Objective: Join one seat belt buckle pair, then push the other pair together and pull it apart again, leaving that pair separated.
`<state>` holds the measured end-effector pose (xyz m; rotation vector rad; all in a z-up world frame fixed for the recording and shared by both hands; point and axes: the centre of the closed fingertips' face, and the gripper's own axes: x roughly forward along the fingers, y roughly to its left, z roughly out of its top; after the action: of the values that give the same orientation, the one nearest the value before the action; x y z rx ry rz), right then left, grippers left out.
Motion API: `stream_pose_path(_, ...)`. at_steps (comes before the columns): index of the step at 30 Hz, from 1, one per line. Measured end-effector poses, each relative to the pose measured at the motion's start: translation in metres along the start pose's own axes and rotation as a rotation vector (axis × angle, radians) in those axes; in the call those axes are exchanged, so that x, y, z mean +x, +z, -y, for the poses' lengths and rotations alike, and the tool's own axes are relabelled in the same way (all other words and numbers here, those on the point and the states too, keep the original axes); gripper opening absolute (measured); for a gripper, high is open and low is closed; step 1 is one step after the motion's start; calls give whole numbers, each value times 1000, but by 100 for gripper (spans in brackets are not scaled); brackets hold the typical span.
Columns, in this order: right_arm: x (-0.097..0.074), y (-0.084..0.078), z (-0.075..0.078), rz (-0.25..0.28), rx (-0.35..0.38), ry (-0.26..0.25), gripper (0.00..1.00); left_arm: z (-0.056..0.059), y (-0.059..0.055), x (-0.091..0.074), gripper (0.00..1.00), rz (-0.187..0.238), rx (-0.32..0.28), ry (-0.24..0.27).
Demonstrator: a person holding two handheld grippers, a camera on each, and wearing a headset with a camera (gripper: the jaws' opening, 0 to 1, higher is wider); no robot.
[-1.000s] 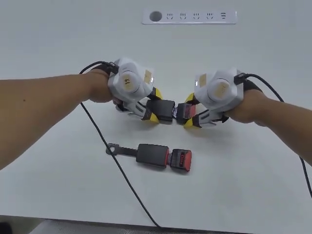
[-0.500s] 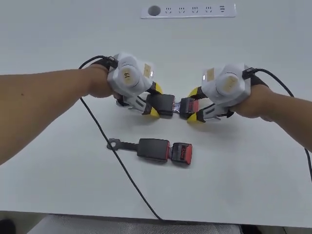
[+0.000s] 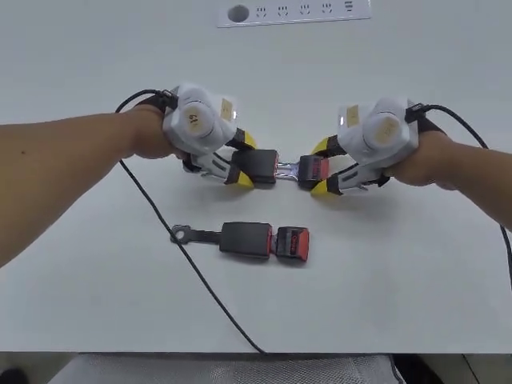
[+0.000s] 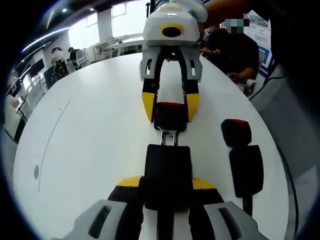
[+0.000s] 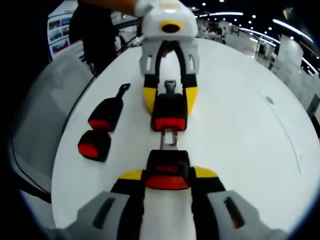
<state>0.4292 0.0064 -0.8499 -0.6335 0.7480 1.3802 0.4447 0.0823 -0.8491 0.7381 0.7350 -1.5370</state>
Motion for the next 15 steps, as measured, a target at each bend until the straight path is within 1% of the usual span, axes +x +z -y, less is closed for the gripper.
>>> stream_pose_path(8, -12, -12, -3, -4, -3, 0, 36, 1, 1, -2, 36, -4, -2, 2)
stream_pose_path(12, -24, -22, -5, -13, 10, -8, 36, 1, 2, -2, 36, -6, -3, 2)
stream_pose_path(15, -32, -27, -6, -10, 19, -13, 36, 0, 2, -2, 36, -6, -3, 2)
